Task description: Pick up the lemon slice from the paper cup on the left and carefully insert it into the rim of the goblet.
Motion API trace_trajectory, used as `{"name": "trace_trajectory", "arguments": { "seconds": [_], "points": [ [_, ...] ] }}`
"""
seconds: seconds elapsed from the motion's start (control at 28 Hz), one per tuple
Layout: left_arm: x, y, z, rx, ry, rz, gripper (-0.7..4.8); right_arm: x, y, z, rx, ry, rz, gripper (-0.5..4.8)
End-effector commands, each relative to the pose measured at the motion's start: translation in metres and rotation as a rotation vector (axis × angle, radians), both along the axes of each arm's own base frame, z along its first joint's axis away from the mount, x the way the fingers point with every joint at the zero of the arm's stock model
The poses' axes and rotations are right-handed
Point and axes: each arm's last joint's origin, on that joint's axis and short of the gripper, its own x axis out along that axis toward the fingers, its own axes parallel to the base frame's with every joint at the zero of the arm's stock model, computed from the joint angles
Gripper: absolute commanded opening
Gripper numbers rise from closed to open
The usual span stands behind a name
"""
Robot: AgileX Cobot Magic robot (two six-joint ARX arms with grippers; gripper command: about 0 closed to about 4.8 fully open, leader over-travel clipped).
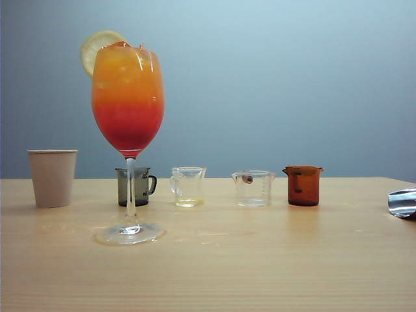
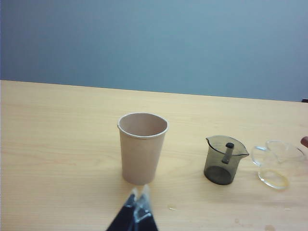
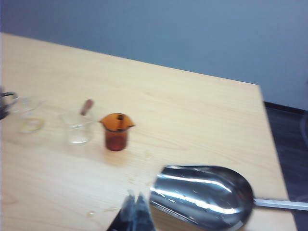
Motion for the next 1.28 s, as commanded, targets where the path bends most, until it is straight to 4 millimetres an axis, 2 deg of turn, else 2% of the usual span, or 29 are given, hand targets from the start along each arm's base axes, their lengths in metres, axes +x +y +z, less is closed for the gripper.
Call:
{"name": "trace_trajectory", "arguments": {
  "seconds": [0.04, 0.25, 0.46, 0.82, 0.96, 1.28],
  "points": [
    [0.000, 0.000, 0.002, -0.001, -0.014, -0.004, -0.05, -0.003, -0.002, -0.005, 0.089, -0.043, -0.072, -0.01],
    [0.000, 0.000, 0.002, -0.001, -0.013, -0.003, -0.05, 0.016, -0.003, -0.038, 0.133, -0.148, -0.182, -0.01],
    [0.000, 0.000, 0.002, -0.001, -0.011, -0.004, -0.04, 0.043, -0.006, -0.089, 0.131, -0.175, -0.232, -0.01],
    [0.000, 0.000, 0.002, 0.000, -0.007, -0.004, -0.05, 0.057, -0.010, -0.149, 0.106, -0.083, -0.265, -0.01],
    [0.000, 0.000, 0.002, 0.000, -0.006, -0.004, -0.05, 0.056, -0.009, -0.154, 0.108, -0.026, -0.232, -0.01],
    [0.000, 0.000, 0.002, 0.000, -0.006, -0.004, -0.05, 0.057, -0.008, -0.151, 0.112, -0.057, -0.222, -0.01]
  ]
}}
